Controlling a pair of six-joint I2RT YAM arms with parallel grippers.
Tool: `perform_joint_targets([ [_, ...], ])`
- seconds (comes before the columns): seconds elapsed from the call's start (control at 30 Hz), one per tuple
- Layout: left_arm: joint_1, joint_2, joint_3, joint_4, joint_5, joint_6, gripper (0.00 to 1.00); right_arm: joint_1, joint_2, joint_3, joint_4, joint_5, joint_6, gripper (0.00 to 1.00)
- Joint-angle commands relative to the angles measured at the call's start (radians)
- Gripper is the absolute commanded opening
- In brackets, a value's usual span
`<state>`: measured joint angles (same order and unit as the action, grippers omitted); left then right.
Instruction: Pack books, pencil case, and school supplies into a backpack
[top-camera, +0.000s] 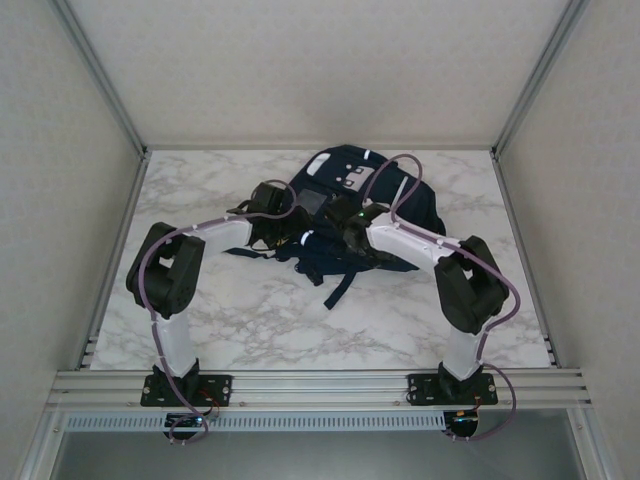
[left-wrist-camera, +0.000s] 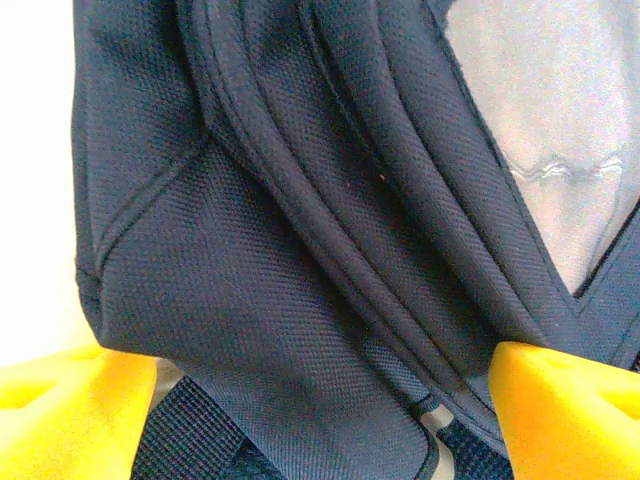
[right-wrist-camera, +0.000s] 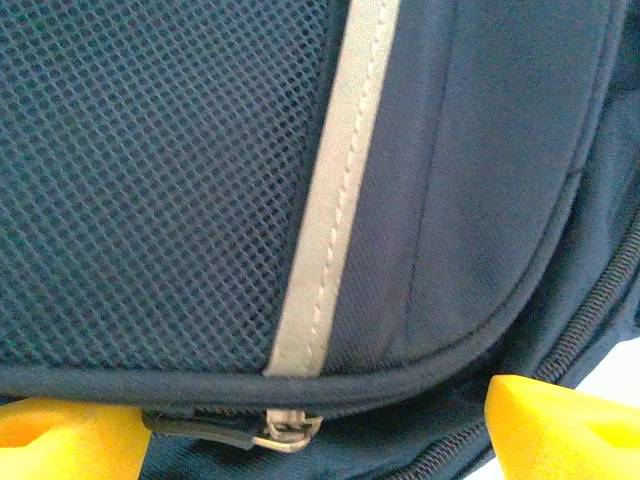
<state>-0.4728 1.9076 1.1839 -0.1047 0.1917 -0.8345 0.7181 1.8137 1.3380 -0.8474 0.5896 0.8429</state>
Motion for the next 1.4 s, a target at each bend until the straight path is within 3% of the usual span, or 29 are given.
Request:
perform_joint_targets([
  [0.0,0.014,0.018,0.031,-0.003,-0.034,0.009,0.86,-0.006,-0.066,-0.040,-0.015,0.008,-0.022,0.81],
  [0.17,0.013,0.013,0.028,-0.030,-0.028,0.010,0.86,-0.024,-0.070,-0.047,0.048,-0.070,-0.033,0.69],
  [0.33,0.016,0.004,0.019,-0.039,-0.035,0.018,0.86,-0.050,-0.084,-0.087,0.090,-0.107,-0.013,0.50],
  [0.67,0.020,0.017,0.030,-0.033,-0.031,0.011,0.86,-0.098,-0.064,-0.167,0.220,-0.223,0.005,0.53],
  [1.0,0.049,0.032,0.048,-0.041,-0.032,0.018,0.86,-0.163,-0.124,-0.247,0.273,-0.266,-0.096,0.11],
  [1.2,0.067,0.083,0.104,-0.048,-0.040,0.015,0.86,-0.174,-0.246,-0.228,0.232,-0.311,-0.178,0.01],
  [1.37,0.075,0.099,0.155,-0.068,-0.041,0.025,0.86,-0.193,-0.271,-0.185,0.155,-0.350,-0.282,0.00],
])
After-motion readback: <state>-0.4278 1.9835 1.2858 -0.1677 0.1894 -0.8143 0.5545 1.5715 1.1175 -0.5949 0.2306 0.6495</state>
